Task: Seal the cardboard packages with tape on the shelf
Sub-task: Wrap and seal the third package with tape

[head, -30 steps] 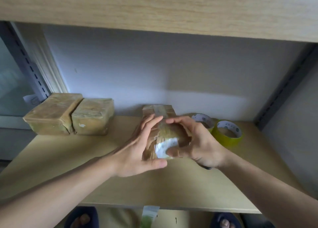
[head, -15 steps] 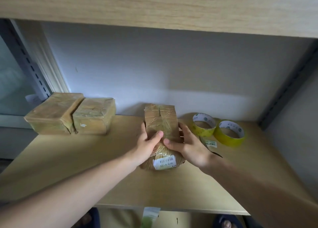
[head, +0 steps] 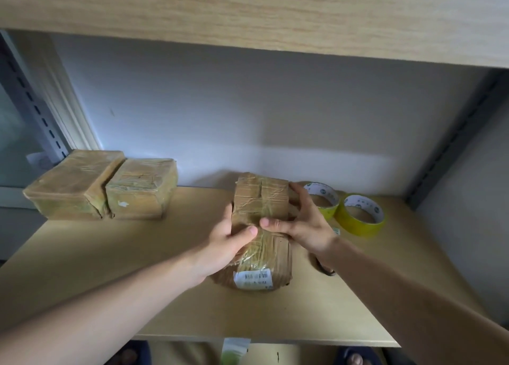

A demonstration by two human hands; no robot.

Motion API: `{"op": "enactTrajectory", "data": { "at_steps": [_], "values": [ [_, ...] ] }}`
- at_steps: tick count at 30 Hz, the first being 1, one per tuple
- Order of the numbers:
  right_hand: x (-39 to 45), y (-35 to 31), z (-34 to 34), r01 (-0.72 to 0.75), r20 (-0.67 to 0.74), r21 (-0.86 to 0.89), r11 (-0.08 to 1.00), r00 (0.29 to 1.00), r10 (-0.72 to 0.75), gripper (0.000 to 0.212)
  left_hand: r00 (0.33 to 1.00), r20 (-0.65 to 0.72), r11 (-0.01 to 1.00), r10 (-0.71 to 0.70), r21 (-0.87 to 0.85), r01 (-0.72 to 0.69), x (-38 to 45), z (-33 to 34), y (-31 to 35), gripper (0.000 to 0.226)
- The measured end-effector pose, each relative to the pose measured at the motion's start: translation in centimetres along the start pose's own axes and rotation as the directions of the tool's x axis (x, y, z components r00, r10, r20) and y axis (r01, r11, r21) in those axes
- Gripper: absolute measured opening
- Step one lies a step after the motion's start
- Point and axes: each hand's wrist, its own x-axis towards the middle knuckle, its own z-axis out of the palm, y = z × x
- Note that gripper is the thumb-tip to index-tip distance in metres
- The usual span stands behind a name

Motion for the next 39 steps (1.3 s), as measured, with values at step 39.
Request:
{"op": "enactTrajectory", "data": {
  "at_steps": [39],
  "values": [
    [2.3, 0.3, 1.0, 0.127, -0.073, -0.214, 0.969, 0.987, -0.146, 0.064, 0.998, -0.067, 0.999, -0.013, -0.031, 0.011, 2.5, -0.8, 0.5, 0.115]
  ]
}}
